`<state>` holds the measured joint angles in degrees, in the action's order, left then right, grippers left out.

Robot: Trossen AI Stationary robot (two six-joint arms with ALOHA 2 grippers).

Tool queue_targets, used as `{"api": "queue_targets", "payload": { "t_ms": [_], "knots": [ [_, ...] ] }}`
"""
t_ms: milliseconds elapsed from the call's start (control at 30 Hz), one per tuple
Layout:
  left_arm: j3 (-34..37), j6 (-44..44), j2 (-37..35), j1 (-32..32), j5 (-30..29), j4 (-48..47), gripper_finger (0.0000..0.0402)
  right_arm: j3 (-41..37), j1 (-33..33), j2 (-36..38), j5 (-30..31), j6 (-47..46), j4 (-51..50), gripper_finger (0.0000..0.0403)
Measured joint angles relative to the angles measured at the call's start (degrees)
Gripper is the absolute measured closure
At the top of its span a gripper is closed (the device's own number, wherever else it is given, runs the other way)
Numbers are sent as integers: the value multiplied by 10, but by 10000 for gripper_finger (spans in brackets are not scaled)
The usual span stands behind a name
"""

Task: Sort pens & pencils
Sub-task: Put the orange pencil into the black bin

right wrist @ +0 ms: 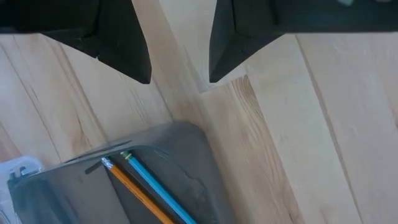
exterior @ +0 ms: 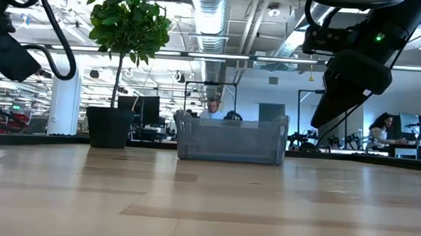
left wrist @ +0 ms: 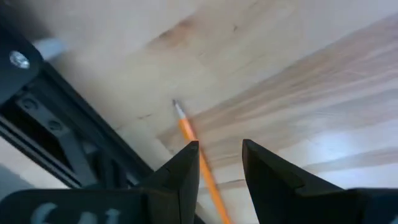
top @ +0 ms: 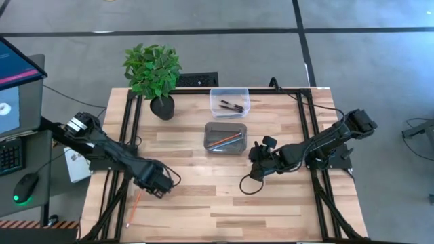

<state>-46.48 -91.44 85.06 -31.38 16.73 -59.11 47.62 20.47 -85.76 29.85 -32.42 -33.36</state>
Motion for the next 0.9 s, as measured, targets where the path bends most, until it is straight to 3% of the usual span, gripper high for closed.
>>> {"api": "queue_targets", "payload": {
  "t_ms": [233, 467, 900],
  "knots": [
    [24, -27, 23, -12, 38, -10, 289, 0, 1, 0, 0, 1, 0, 217],
    [71, -33, 27, -14, 41, 87, 289, 0, 1, 0, 0, 1, -2, 217],
    [87, -21, 26, -13, 60, 87, 289, 0, 0, 0, 0, 1, -2, 217]
  ]
}}
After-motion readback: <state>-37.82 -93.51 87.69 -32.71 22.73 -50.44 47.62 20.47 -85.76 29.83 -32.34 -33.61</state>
